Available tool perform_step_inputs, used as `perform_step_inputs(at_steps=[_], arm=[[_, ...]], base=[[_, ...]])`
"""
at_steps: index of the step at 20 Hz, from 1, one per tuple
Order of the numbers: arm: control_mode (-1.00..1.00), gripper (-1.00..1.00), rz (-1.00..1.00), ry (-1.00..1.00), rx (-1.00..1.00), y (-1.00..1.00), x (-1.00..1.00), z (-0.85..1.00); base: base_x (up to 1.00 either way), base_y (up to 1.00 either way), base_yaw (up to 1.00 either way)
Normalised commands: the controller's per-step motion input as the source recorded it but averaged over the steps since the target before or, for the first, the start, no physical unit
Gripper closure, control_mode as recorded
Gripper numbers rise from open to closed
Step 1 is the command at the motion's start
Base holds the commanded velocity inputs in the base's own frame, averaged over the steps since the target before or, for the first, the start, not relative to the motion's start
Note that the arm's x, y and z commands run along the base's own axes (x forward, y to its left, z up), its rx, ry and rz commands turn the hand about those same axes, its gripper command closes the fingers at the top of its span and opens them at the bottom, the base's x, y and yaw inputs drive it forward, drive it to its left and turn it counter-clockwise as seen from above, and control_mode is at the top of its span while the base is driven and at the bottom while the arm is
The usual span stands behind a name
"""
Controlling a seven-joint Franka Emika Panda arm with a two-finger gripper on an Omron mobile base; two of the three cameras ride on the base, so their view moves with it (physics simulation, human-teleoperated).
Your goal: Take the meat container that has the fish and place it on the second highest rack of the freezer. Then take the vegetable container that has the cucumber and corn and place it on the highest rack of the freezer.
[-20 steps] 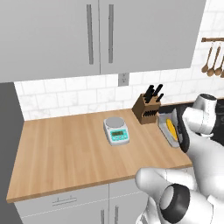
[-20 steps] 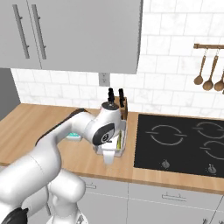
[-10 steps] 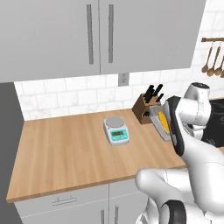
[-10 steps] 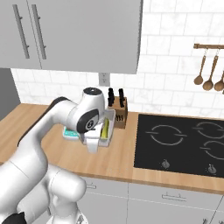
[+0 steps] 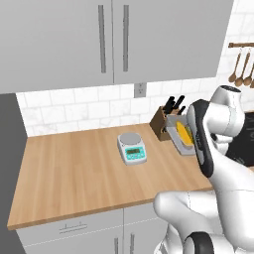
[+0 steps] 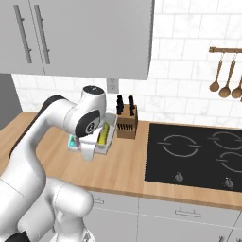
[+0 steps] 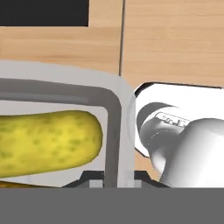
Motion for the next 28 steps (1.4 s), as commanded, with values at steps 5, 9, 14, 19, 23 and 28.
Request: perform_step_inputs(at_steps=[5, 9, 14, 19, 23, 28], arm=[[-1.0, 1.0, -0.1, 0.0, 0.0, 0.53, -0.22, 0.16], [-1.0, 1.0, -0.08, 0.0, 0.0, 0.42, 0.0, 0.36], [-1.0, 1.0, 0.0, 0.0, -0.01, 0.23, 0.0, 0.3], [-1.0, 1.0, 0.03, 0.03, -0.05, 0.09, 0.0, 0.14], [-1.0, 1.0, 0.1, 0.0, -0.1, 0.0, 0.0, 0.0], [-1.0, 1.0, 0.17, 0.0, -0.01, -0.15, 0.0, 0.0]], base=[[0.0, 0.0, 0.0], [0.0, 0.0, 0.0], [0.0, 0.0, 0.0], [0.0, 0.0, 0.0], [0.0, 0.0, 0.0], [0.0, 0.0, 0.0]])
